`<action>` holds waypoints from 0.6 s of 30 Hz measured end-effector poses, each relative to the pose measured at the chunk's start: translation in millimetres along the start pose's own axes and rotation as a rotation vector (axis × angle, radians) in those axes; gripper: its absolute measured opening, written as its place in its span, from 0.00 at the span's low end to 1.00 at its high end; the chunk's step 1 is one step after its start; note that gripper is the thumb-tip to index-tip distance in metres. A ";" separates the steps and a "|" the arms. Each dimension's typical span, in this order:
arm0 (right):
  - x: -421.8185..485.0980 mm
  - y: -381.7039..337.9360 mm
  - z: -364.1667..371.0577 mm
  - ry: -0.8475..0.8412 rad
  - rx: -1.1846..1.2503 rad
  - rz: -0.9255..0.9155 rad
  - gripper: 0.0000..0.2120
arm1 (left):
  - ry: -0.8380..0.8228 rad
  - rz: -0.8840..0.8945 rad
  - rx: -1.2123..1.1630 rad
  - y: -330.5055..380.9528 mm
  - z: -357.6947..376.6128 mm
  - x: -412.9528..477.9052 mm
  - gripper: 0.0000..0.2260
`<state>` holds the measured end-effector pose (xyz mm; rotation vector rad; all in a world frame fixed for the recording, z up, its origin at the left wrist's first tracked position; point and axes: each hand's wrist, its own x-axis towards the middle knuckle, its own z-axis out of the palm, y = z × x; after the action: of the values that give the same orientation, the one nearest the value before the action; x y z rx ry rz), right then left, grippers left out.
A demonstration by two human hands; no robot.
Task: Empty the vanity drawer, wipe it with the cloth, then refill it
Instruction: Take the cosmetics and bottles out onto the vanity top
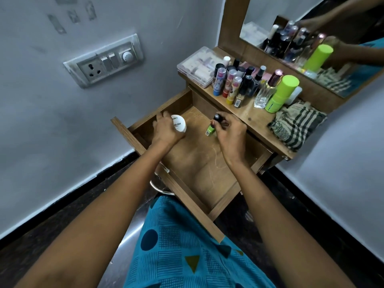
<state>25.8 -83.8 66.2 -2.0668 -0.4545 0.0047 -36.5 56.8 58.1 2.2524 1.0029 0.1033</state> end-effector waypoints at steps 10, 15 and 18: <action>11.5 -26.6 -58.7 0.176 -0.023 -0.129 0.17 | 0.124 0.198 -0.076 45.5 -27.3 5.8 0.29; 32.5 -23.7 -68.5 0.201 -0.062 -0.087 0.18 | 0.167 0.237 -0.139 63.6 -33.1 19.1 0.27; 38.3 -17.2 -65.2 0.208 -0.104 -0.081 0.18 | 0.194 0.229 -0.205 71.4 -31.6 28.7 0.26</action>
<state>68.2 -118.1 121.3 -2.1213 -0.4163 -0.2855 18.9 58.7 120.2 2.1878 0.7872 0.5093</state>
